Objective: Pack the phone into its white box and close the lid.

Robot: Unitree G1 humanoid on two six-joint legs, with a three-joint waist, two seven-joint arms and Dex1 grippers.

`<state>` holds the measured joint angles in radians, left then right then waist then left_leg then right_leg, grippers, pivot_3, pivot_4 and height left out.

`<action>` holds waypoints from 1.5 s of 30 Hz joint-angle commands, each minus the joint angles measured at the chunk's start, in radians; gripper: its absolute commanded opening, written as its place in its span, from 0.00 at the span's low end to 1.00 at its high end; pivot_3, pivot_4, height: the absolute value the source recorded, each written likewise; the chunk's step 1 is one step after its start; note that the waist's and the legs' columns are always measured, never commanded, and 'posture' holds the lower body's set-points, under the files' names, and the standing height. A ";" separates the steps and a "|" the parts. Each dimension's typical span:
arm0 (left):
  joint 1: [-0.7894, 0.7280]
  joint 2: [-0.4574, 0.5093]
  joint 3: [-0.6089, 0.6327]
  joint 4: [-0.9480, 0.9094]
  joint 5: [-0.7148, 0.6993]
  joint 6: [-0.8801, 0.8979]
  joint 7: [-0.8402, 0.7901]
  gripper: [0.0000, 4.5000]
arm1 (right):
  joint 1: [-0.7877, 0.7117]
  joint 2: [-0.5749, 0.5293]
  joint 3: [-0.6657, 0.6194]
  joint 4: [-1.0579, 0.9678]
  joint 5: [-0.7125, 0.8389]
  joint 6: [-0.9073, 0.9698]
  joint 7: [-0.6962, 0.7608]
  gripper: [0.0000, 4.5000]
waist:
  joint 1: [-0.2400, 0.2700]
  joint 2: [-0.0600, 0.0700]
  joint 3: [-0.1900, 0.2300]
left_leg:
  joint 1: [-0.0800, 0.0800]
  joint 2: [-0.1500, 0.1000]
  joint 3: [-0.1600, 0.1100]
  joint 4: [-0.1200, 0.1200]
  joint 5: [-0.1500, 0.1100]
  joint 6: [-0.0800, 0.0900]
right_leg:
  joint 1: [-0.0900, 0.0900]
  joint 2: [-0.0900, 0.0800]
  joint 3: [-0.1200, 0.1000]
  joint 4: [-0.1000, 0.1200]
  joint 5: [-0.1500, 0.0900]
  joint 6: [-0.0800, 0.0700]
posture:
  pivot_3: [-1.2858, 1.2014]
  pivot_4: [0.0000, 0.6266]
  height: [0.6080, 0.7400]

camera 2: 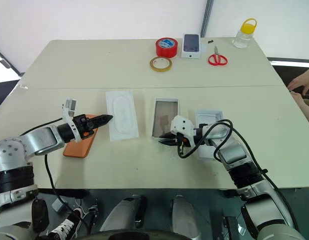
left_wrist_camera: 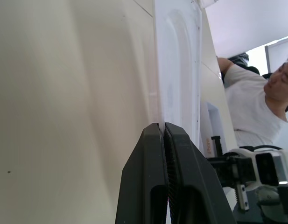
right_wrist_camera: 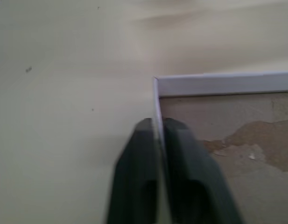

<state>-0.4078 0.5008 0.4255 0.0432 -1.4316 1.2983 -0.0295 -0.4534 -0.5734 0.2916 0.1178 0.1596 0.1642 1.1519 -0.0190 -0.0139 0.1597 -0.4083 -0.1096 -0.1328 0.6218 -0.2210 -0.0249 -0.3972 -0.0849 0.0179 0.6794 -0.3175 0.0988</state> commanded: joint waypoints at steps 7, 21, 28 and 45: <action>-0.096 0.014 0.042 0.055 -0.097 -0.024 0.043 0.00 | -0.029 0.057 0.007 -0.085 0.008 -0.026 0.005 0.01 | 0.002 0.000 0.000 | 0.000 0.000 0.000 0.000 0.000 0.000 | 0.000 0.000 0.000 0.000 0.000 0.000 | 0.52 0.24 1.00; -0.133 -0.018 -0.050 0.076 -0.110 -0.030 0.069 0.00 | -0.064 0.183 0.040 -0.024 -0.048 -0.024 -0.072 0.55 | 0.000 0.000 0.000 | 0.000 0.000 0.000 0.001 0.000 -0.002 | -0.001 0.001 0.000 0.001 0.000 0.000 | 0.52 0.24 1.00; -0.124 -0.022 -0.087 0.061 -0.054 -0.033 0.023 0.00 | -0.022 0.009 -0.131 -0.121 0.026 0.047 -0.056 0.90 | 0.007 0.000 0.000 | -0.001 0.000 0.000 0.002 0.000 -0.002 | -0.001 0.001 0.001 0.001 0.000 0.000 | 0.52 0.24 1.00; -0.239 -0.076 -0.212 0.205 0.263 -0.062 -0.234 0.14 | 0.065 -0.106 -0.230 -0.102 0.029 0.004 -0.104 0.92 | 0.005 -0.001 0.001 | -0.001 0.001 0.001 0.001 0.000 -0.002 | -0.001 0.001 0.001 0.001 0.000 0.000 | 0.52 0.24 1.00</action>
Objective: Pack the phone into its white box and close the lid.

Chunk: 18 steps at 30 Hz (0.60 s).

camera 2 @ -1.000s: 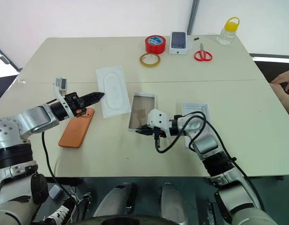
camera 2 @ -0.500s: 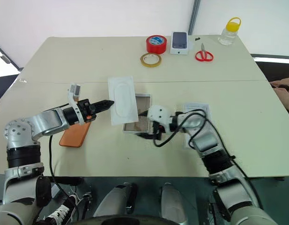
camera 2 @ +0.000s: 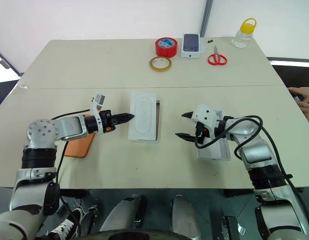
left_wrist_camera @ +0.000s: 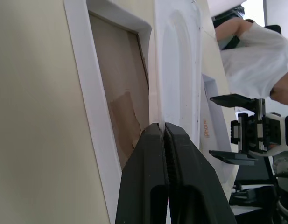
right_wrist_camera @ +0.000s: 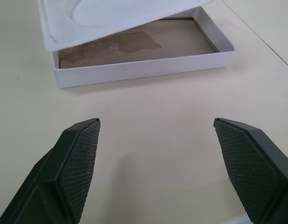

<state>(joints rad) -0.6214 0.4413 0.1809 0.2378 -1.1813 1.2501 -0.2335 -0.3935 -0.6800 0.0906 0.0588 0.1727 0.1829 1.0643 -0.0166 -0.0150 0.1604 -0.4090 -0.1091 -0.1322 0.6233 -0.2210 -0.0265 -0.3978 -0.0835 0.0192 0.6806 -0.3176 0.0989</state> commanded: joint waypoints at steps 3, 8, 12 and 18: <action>-0.036 -0.022 0.027 0.012 0.044 -0.003 -0.057 0.40 | 0.013 0.003 -0.026 -0.054 0.019 -0.009 -0.025 0.92 | 0.001 0.000 0.000 | 0.000 0.000 0.000 0.000 0.000 0.000 | 0.000 0.000 0.000 0.000 0.000 0.000 | 0.52 0.24 1.00; -0.028 -0.001 0.006 -0.038 0.114 -0.016 -0.098 0.72 | -0.023 0.034 -0.028 -0.056 0.039 0.000 -0.051 0.92 | -0.003 0.000 0.000 | 0.000 0.000 0.000 0.000 0.000 0.000 | 0.000 0.000 0.000 0.000 0.000 0.000 | 0.52 0.24 1.00; -0.023 0.043 0.015 -0.077 0.189 -0.095 -0.170 0.72 | -0.080 0.107 -0.044 -0.062 0.089 0.055 -0.098 0.92 | -0.005 0.000 0.000 | 0.000 0.001 0.000 0.000 0.000 0.000 | 0.000 0.001 0.000 0.000 0.000 0.000 | 0.52 0.24 1.00; 0.108 0.159 -0.016 -0.228 0.457 -0.527 -0.371 0.73 | -0.142 0.251 0.039 -0.061 0.053 0.056 -0.179 0.51 | -0.003 -0.001 0.001 | 0.000 0.001 0.000 -0.002 0.000 -0.002 | -0.002 0.000 0.001 0.000 0.000 0.000 | 0.52 0.24 1.00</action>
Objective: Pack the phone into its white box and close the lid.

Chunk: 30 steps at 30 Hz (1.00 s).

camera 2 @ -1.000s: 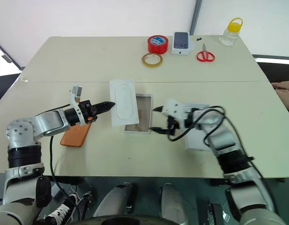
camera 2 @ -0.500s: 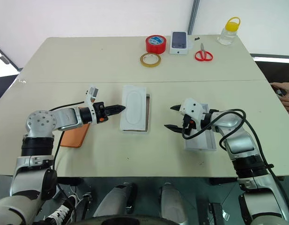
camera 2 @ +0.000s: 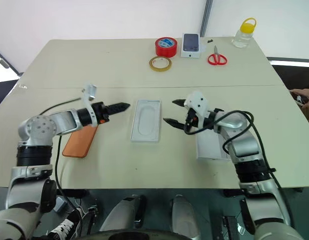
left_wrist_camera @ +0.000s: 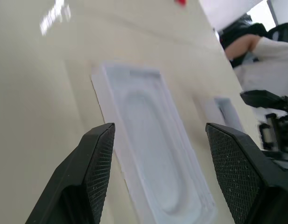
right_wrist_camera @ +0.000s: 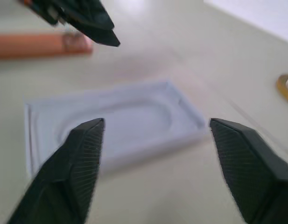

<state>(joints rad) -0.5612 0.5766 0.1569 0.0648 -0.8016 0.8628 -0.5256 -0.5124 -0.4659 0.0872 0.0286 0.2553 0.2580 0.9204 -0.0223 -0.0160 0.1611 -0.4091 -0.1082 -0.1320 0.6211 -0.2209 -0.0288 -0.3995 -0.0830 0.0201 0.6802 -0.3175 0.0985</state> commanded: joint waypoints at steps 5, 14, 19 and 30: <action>0.156 0.035 0.081 -0.056 0.097 -0.231 -0.138 0.73 | -0.072 0.111 0.193 0.059 -0.210 -0.085 -0.119 0.02 | 0.005 0.000 0.000 | 0.000 0.000 0.000 0.000 0.000 0.000 | 0.000 0.000 0.000 0.000 0.000 0.000 | 0.52 0.24 1.00; 0.260 0.013 0.153 -0.122 0.087 -0.239 -0.114 0.73 | -0.114 0.054 0.381 0.236 -0.470 -0.308 -0.124 0.02 | 0.004 0.000 0.000 | 0.000 0.000 0.000 0.000 0.000 0.001 | -0.001 0.000 0.000 0.000 0.000 0.000 | 0.52 0.24 1.00; 0.291 0.016 0.173 -0.143 0.079 -0.190 -0.086 0.73 | -0.133 0.037 0.442 0.311 -0.574 -0.391 -0.125 0.02 | 0.001 0.000 0.000 | 0.001 0.000 0.000 0.000 0.000 0.001 | 0.000 0.001 0.000 0.001 0.000 0.000 | 0.52 0.24 1.00; 0.210 0.145 0.392 0.044 -0.190 0.231 -0.067 0.73 | -0.205 0.181 0.188 0.191 -0.305 -0.186 -0.157 0.02 | -0.005 -0.001 0.000 | 0.001 0.001 -0.001 0.000 -0.001 0.003 | -0.001 0.002 0.000 0.002 0.000 0.000 | 0.52 0.24 1.00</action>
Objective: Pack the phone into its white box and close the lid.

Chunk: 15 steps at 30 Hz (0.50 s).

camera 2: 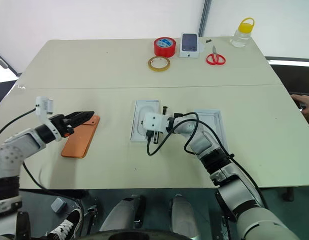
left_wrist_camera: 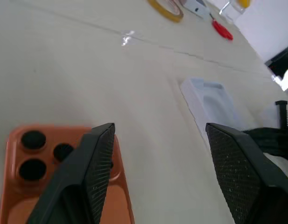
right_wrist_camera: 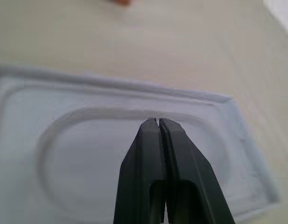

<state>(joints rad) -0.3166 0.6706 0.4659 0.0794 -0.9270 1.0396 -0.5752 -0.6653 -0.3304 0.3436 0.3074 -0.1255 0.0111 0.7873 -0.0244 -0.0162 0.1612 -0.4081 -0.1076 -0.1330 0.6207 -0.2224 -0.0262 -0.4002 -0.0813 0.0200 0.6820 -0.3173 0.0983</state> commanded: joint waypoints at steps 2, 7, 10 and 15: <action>-0.042 0.074 0.094 0.063 -0.067 0.072 -0.035 0.73 | -0.065 0.067 -0.076 -0.105 0.078 0.084 -0.039 0.02 | -0.010 0.000 0.000 | 0.000 0.000 0.000 0.000 0.000 -0.001 | -0.001 0.000 0.000 0.000 0.000 0.000 | 0.52 0.24 1.00; -0.006 0.208 -0.034 0.212 0.086 0.023 -0.170 0.73 | -0.101 0.184 0.016 -0.084 0.004 0.137 -0.102 0.02 | -0.026 0.000 0.000 | 0.000 0.000 0.000 -0.004 0.003 -0.004 | -0.003 0.000 0.001 0.001 0.001 -0.002 | 0.52 0.24 1.00; -0.024 0.245 -0.090 0.304 0.149 -0.019 -0.251 0.73 | -0.131 0.282 0.090 -0.015 -0.017 0.171 -0.101 0.02 | -0.029 0.000 0.000 | 0.000 0.001 0.000 -0.007 0.003 -0.005 | -0.007 0.001 0.001 0.003 0.002 -0.003 | 0.52 0.24 1.00; -0.053 0.278 -0.162 0.381 0.218 -0.030 -0.347 0.73 | -0.164 0.393 0.179 0.097 -0.048 0.168 -0.076 0.02 | -0.031 -0.001 0.000 | 0.000 0.001 -0.001 -0.007 0.005 -0.008 | -0.008 0.002 0.001 0.003 0.002 -0.004 | 0.52 0.24 1.00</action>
<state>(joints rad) -0.3574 0.9167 0.3207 0.4586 -0.7359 1.0310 -0.8867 -0.8086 0.0412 0.5039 0.3986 -0.1735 0.1815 0.6944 -0.0550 -0.0176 0.1608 -0.4083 -0.1064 -0.1339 0.6134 -0.2176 -0.0340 -0.4094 -0.0794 0.0211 0.6845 -0.3153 0.0946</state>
